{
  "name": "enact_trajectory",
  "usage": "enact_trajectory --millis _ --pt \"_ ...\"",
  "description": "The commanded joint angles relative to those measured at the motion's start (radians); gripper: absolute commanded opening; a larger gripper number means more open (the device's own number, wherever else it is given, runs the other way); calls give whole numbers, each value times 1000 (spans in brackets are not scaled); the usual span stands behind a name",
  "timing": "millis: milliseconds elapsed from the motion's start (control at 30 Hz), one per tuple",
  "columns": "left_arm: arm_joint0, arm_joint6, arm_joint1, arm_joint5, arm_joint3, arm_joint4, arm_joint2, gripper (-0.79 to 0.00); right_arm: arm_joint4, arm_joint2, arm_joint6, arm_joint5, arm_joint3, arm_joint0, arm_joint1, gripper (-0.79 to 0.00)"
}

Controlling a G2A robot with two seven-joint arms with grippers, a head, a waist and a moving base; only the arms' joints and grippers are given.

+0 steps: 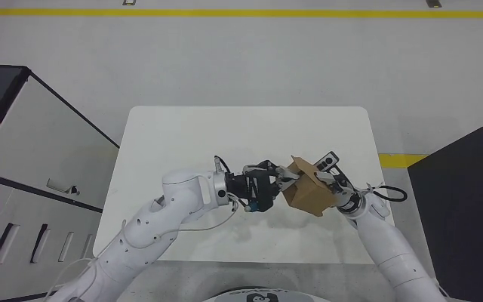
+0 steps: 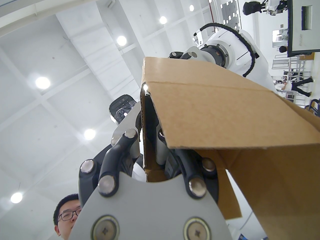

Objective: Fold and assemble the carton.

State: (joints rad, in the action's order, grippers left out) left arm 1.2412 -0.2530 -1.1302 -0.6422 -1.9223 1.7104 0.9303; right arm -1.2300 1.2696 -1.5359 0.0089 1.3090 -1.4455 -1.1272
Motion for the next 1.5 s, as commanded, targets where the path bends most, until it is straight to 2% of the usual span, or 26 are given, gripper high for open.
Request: enact_trajectory --millis 0,300,600,767,1100,1467 --pt "1 -1 1 1 -1 -2 6 -785 -1 0 0 -1 -3 3 0 -785" --pt "15 9 10 28 -22 -3 62 -785 -11 2 0 -9 -11 6 3 -785" --pt "58 24 27 37 -147 32 150 -785 22 11 0 -40 -27 3 8 -785" --pt "59 53 30 3 -206 115 109 -785 65 20 0 -73 -43 4 10 -785" --pt "7 145 15 11 -162 161 21 -785 123 36 19 -129 -30 -13 12 -785" --pt "23 188 12 18 -155 105 28 -785 67 59 0 -167 -3 -37 7 -785"
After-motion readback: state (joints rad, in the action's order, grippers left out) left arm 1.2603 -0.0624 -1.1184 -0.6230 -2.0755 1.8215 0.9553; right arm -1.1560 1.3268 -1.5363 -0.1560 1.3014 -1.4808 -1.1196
